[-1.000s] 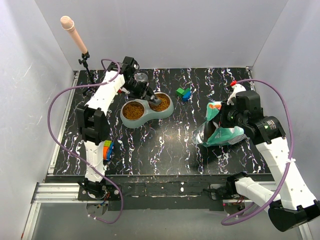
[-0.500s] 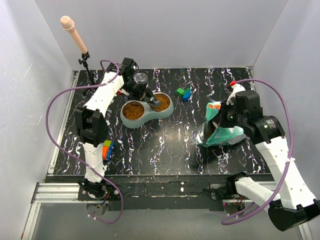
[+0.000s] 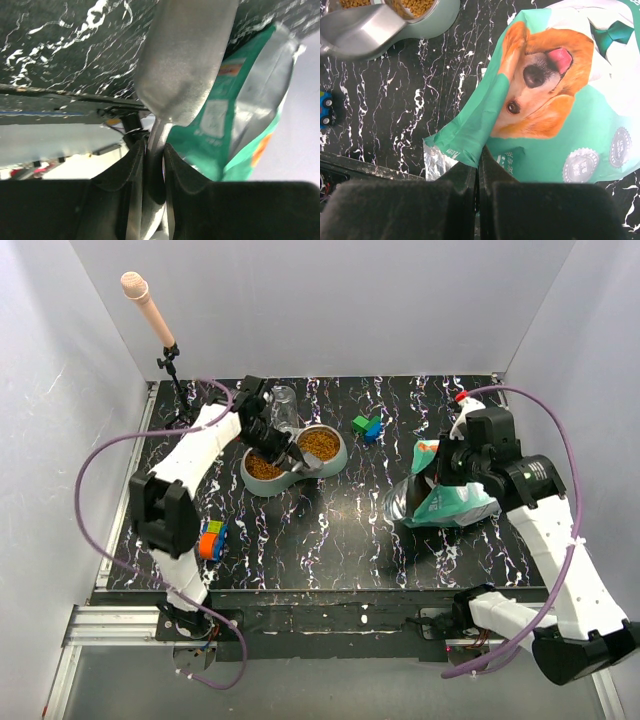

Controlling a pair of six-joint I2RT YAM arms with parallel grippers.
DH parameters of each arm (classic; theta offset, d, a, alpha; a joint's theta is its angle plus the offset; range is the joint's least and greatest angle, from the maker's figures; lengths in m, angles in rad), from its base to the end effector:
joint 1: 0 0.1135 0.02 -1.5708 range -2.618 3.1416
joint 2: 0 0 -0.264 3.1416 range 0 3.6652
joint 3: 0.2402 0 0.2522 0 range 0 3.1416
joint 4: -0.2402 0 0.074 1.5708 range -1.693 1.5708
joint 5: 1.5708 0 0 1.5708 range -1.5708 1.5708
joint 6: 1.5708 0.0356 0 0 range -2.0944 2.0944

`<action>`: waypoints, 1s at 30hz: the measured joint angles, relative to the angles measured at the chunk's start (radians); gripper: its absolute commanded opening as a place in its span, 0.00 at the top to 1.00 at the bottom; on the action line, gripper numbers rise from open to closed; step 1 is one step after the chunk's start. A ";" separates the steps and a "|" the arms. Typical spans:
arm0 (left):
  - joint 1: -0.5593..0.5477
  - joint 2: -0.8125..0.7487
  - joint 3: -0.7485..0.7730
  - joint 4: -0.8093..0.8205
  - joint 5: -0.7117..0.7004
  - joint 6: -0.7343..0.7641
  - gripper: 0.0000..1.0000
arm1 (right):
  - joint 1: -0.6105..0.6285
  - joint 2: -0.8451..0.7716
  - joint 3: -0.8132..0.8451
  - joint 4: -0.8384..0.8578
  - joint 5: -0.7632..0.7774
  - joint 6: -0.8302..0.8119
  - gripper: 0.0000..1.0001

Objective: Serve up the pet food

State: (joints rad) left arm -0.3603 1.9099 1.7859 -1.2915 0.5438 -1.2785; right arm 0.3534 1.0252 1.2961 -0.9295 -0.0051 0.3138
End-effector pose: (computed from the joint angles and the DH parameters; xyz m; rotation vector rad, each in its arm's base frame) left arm 0.3439 -0.1493 0.2885 1.1725 -2.5074 0.6841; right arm 0.1779 0.0658 0.3955 -0.0474 2.2545 0.3677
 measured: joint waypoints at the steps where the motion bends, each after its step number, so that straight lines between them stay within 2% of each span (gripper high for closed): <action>1: -0.003 -0.058 -0.055 0.023 -0.002 0.015 1.00 | 0.000 0.016 0.014 -0.005 0.001 -0.002 0.99; 6: -0.015 -0.364 -0.306 0.196 0.028 0.073 1.00 | 0.000 0.097 0.087 -0.025 0.008 -0.004 0.99; 11: -0.024 -0.504 -0.386 0.320 0.078 0.171 1.00 | 0.000 0.167 0.170 -0.067 0.029 -0.006 0.99; 17: -0.082 -0.502 -0.385 0.352 0.186 0.322 1.00 | 0.000 0.219 0.227 -0.102 0.051 -0.019 0.99; 23: -0.187 -0.457 -0.314 0.233 0.262 0.484 1.00 | 0.002 0.253 0.261 -0.122 0.059 -0.029 0.99; 30: -0.253 -0.409 -0.195 0.155 0.292 0.560 1.00 | 0.057 0.300 0.310 -0.156 0.109 -0.030 0.99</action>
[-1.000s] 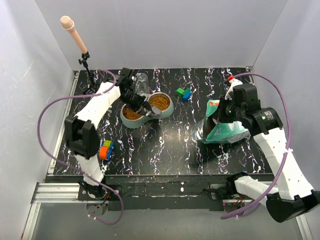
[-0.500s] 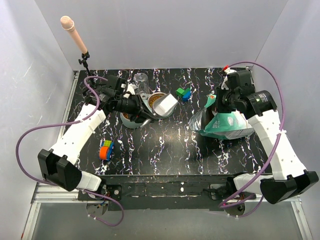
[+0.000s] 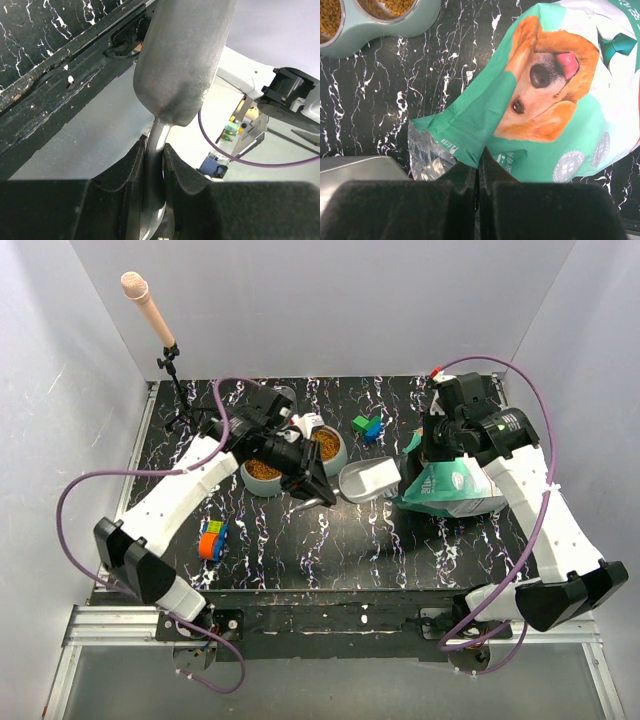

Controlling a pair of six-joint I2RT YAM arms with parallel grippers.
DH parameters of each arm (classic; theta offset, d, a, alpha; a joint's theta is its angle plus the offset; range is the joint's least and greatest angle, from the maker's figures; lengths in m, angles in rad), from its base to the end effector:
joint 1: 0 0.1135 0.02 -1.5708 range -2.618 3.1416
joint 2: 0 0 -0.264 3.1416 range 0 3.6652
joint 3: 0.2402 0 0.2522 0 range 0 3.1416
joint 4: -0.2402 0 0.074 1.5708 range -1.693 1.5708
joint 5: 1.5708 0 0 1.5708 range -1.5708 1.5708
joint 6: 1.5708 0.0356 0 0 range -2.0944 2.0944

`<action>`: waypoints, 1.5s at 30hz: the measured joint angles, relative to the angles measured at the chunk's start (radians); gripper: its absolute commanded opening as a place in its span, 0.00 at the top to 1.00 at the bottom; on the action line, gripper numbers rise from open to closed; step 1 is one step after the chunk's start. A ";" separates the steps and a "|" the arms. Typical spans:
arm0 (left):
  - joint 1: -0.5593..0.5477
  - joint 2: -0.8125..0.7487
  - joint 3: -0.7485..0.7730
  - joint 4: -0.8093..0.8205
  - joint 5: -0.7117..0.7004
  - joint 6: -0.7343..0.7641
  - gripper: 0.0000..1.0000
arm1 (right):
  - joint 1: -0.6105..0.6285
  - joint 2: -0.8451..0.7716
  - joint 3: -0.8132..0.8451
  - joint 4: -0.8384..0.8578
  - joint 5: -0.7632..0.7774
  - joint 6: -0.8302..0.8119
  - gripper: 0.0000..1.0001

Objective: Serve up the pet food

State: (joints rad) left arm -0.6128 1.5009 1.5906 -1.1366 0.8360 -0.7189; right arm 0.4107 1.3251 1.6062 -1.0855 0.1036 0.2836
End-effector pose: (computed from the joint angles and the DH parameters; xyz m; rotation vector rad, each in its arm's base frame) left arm 0.2213 -0.1879 0.3738 -0.1765 -2.6914 1.3791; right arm 0.2310 0.0966 0.4163 -0.1015 2.3776 0.2103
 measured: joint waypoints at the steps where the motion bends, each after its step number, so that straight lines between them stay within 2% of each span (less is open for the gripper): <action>1: -0.013 0.026 0.026 -0.006 -0.005 0.007 1.00 | 0.007 0.002 0.000 -0.002 0.003 0.001 0.99; 8: -0.100 0.190 0.084 -0.039 -0.082 0.018 1.00 | 0.043 0.005 0.001 -0.014 0.026 0.013 0.99; 13: -0.111 0.270 0.122 -0.057 -0.105 -0.022 1.00 | 0.100 0.004 -0.002 -0.042 0.033 0.011 0.99; 23: -0.140 0.537 0.512 -0.199 -0.116 -0.150 1.00 | 0.172 -0.016 -0.038 0.008 0.029 -0.002 0.99; 26: -0.143 0.530 0.497 -0.197 -0.116 -0.177 1.00 | 0.178 -0.014 -0.037 0.029 0.013 0.006 0.99; 32: -0.145 0.506 0.294 -0.130 -0.112 -0.261 1.00 | 0.195 0.018 -0.035 0.016 -0.020 0.040 0.99; 34: -0.148 0.524 0.299 -0.129 -0.120 -0.277 1.00 | 0.204 0.026 -0.035 0.008 -0.028 0.054 0.99; 38: -0.184 0.612 0.409 -0.132 -0.145 -0.280 1.00 | 0.199 0.015 -0.035 0.006 -0.032 0.083 0.99; 40: -0.214 0.656 0.433 -0.060 -0.140 -0.293 1.00 | 0.192 0.005 -0.035 -0.011 -0.036 0.094 0.99; 45: -0.279 0.688 0.385 0.192 -0.140 -0.341 1.00 | 0.187 -0.021 -0.049 -0.067 -0.019 0.102 0.99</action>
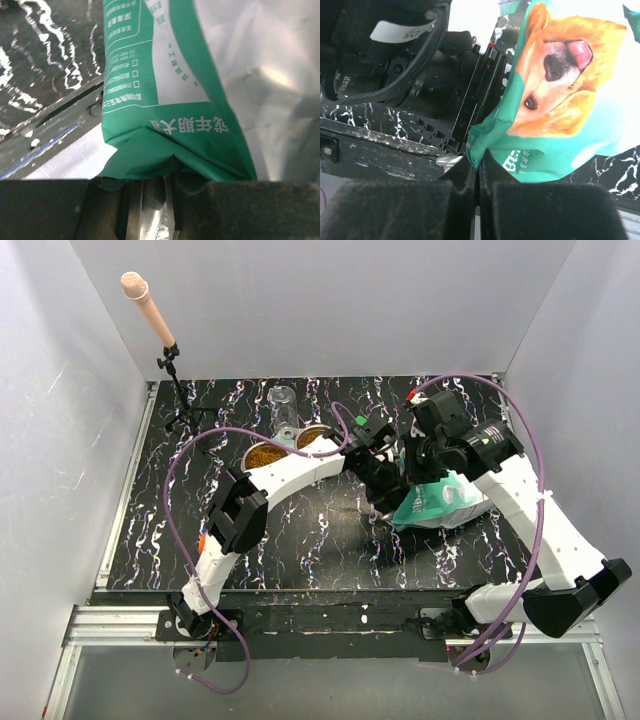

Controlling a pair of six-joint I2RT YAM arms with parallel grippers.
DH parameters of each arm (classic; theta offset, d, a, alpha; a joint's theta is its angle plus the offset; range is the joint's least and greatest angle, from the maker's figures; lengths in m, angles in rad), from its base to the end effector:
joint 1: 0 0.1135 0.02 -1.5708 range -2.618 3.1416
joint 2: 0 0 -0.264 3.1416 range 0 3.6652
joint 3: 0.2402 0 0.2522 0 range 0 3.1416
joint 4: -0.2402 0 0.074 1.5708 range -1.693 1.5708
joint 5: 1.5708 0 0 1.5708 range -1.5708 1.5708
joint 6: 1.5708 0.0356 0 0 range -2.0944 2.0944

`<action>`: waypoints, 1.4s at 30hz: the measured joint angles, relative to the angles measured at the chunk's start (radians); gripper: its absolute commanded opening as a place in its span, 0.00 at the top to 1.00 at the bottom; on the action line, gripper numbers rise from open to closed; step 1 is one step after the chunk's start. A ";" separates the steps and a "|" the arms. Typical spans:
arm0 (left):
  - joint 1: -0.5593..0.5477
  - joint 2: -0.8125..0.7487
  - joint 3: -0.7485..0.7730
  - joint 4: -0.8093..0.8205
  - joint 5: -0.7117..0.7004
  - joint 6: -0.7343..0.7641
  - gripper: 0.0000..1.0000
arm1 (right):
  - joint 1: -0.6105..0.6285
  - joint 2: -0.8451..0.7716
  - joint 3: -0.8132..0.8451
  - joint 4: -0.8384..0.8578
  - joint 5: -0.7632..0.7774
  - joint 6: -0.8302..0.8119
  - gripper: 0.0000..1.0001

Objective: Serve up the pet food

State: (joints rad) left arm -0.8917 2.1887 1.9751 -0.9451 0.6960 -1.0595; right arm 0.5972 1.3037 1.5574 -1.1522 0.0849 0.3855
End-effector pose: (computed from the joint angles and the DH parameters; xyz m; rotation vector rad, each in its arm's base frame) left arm 0.2747 -0.3767 0.2426 0.0216 -2.6239 0.9850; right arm 0.2006 0.1328 0.4020 -0.2265 2.4819 0.3175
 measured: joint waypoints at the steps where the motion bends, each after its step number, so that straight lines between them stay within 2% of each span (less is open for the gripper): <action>1: -0.007 -0.002 -0.014 0.040 0.004 -0.008 1.00 | -0.002 -0.006 -0.001 -0.011 0.010 -0.002 0.99; 9: -0.020 -0.081 -0.251 0.466 0.082 -0.064 1.00 | -0.032 -0.074 -0.036 -0.022 0.049 -0.011 0.99; 18: -0.014 -0.212 -0.425 0.697 0.066 -0.065 1.00 | -0.139 -0.138 -0.050 0.010 -0.007 -0.024 0.99; 23: 0.007 -0.328 -0.523 0.721 0.036 -0.059 1.00 | -0.187 -0.152 -0.050 0.029 -0.023 -0.048 0.99; 32: 0.021 -0.470 -0.581 0.670 -0.024 -0.055 1.00 | -0.227 -0.185 -0.059 0.058 -0.038 -0.086 0.99; 42: 0.088 -0.572 -0.654 0.669 0.056 -0.095 1.00 | -0.245 -0.198 -0.069 0.080 -0.036 -0.103 0.99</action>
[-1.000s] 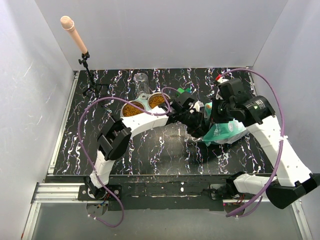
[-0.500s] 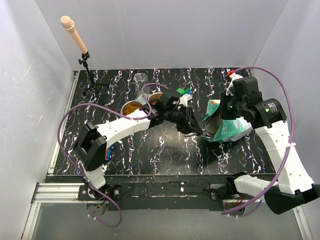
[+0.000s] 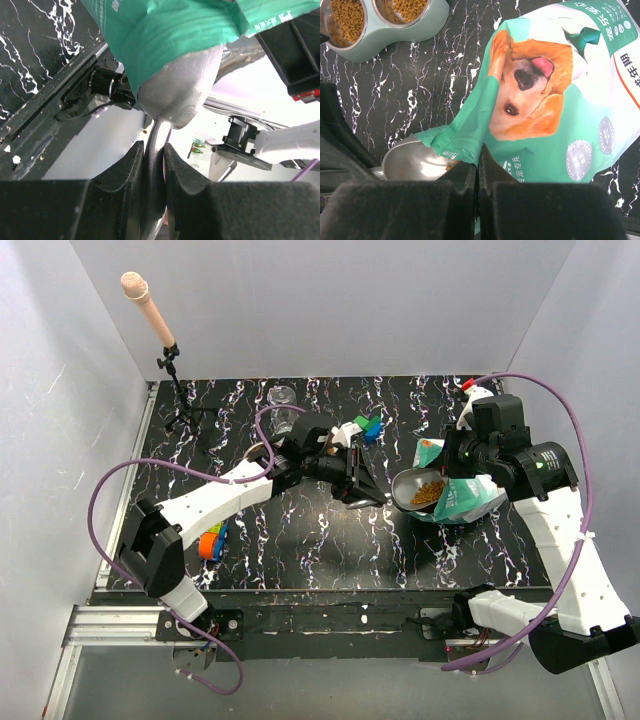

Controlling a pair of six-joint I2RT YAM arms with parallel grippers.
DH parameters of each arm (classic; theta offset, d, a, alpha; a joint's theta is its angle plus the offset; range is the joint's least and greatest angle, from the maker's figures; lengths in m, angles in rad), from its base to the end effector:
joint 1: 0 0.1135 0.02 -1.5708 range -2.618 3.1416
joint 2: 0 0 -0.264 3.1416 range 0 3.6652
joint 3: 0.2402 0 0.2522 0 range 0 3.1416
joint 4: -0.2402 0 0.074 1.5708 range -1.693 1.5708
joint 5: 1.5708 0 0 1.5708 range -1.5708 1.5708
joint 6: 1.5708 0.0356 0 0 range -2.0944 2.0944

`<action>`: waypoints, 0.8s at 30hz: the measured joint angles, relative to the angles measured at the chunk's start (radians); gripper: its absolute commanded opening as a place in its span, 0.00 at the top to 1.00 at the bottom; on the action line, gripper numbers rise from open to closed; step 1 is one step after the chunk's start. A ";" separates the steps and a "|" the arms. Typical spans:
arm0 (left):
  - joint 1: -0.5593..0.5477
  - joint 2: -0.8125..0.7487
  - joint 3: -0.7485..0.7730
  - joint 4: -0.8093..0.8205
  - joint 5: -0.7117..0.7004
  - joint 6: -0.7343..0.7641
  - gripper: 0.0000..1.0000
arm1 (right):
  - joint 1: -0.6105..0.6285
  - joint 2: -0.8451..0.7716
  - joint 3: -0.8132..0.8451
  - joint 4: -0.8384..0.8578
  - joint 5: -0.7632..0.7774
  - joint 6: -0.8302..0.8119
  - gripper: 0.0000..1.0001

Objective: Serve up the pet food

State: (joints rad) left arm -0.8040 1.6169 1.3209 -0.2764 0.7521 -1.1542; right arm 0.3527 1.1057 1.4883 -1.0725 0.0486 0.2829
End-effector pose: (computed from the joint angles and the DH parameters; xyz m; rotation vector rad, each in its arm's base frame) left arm 0.2378 -0.2819 0.3090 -0.0958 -2.5908 1.7052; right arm 0.1798 0.0643 0.4268 -0.0533 2.2748 0.2826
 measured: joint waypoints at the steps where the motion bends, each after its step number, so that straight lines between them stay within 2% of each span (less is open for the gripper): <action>1: 0.007 -0.010 -0.005 -0.005 0.011 -0.005 1.00 | -0.001 0.000 0.000 0.000 0.000 0.000 0.99; 7: 0.026 -0.009 0.051 -0.150 0.035 -0.014 1.00 | -0.006 0.000 0.000 -0.002 -0.031 0.000 0.99; 11: 0.028 0.083 0.222 -0.380 0.034 -0.014 1.00 | 0.002 0.010 0.002 -0.003 -0.053 -0.002 0.99; 15: 0.031 0.208 0.424 -0.666 0.000 -0.024 1.00 | 0.073 0.056 0.028 -0.026 -0.039 -0.013 0.99; 18: 0.031 0.269 0.517 -0.802 -0.059 -0.064 1.00 | 0.135 0.094 0.048 -0.024 -0.029 -0.006 0.99; 24: 0.007 0.396 0.622 -0.879 -0.105 -0.169 1.00 | 0.203 0.127 0.081 -0.009 -0.048 0.040 0.99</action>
State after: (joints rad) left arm -0.7967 2.0129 1.9427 -1.1557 0.6468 -1.3228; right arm 0.5556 1.2327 1.5692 -1.0813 0.0002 0.3225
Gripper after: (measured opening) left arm 0.172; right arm 0.022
